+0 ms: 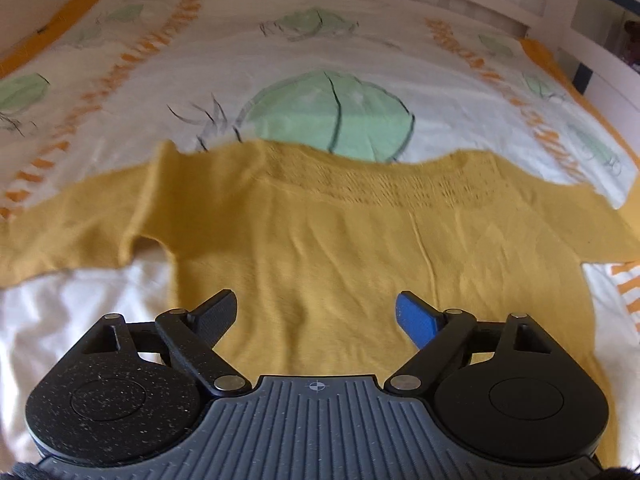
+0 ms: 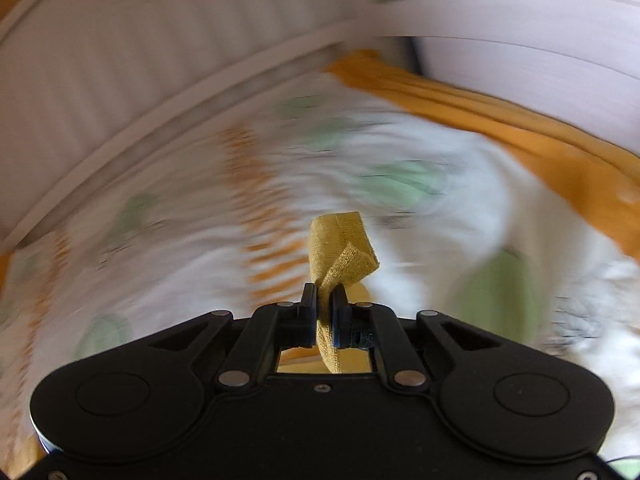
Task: Fold small clothes
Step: 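Grasp the sweater sleeve cuff with the right gripper and lift it, then carry the sleeve across the sweater body and release it with the right gripper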
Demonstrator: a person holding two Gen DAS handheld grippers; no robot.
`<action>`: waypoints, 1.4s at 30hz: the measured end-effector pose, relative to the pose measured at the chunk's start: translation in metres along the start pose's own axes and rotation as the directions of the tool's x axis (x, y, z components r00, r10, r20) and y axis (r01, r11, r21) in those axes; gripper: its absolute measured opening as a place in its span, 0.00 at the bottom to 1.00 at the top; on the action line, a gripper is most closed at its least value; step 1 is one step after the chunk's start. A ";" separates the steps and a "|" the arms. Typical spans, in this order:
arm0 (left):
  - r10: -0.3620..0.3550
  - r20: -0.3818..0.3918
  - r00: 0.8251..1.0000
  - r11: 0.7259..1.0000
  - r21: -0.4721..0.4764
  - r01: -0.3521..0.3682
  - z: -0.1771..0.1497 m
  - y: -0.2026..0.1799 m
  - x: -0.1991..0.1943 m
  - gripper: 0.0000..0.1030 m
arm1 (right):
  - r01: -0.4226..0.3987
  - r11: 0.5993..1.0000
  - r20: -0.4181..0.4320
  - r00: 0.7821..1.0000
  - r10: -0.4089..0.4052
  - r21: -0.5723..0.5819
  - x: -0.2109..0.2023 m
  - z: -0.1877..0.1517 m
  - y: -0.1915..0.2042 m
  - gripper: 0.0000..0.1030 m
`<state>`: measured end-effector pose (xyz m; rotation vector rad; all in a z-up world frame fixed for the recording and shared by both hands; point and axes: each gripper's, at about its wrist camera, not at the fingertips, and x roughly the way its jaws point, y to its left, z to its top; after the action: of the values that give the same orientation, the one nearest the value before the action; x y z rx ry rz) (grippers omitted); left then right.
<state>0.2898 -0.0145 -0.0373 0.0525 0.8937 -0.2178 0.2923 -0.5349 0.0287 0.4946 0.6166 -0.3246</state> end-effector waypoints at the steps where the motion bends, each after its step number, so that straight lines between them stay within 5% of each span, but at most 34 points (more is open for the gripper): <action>1: 0.010 0.020 1.000 1.000 0.001 -0.010 0.001 0.004 -0.004 0.84 | -0.038 0.999 -0.008 0.999 0.038 -0.016 -0.001 -0.001 0.021 0.14; 5: 0.030 0.028 0.999 0.997 -0.067 -0.028 0.007 0.025 -0.004 0.84 | -0.163 0.984 -0.046 0.986 0.160 -0.067 0.003 -0.015 0.098 0.14; 9: -0.048 0.014 0.999 0.993 -0.105 0.049 0.019 0.042 -0.011 0.84 | -0.283 0.955 -0.095 0.957 0.275 -0.085 0.019 -0.046 0.171 0.14; 18: 0.022 0.073 0.997 0.982 -0.189 -0.007 0.028 0.086 -0.021 0.84 | -0.429 0.897 -0.250 0.885 0.393 -0.106 0.077 -0.145 0.297 0.14; 25: 0.031 0.087 0.996 0.964 -0.267 -0.007 0.035 0.112 -0.026 0.84 | -0.459 0.873 -0.339 0.858 0.387 -0.163 0.098 -0.214 0.344 0.14; 32: 0.039 0.106 0.994 0.954 -0.301 -0.005 0.037 0.122 -0.033 0.84 | -0.503 0.847 -0.383 0.827 0.412 -0.174 0.100 -0.245 0.354 0.14; 36: 0.044 0.102 0.994 0.954 -0.299 -0.012 0.037 0.123 -0.031 0.84 | -0.557 0.814 -0.410 0.789 0.458 -0.163 0.099 -0.251 0.359 0.21; 40: 0.041 0.085 0.996 0.959 -0.282 -0.016 0.036 0.121 -0.025 0.84 | -0.529 0.822 -0.371 0.821 0.434 -0.208 0.089 -0.245 0.352 0.23; 42: 0.038 0.086 0.996 0.962 -0.271 -0.013 0.036 0.118 -0.022 0.84 | -0.486 0.838 -0.356 0.850 0.389 -0.246 0.084 -0.238 0.339 0.40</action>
<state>0.3284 0.0999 -0.0029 -0.1987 0.8246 -0.0714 0.3908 -0.1371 -0.0755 0.3494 0.8049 0.3026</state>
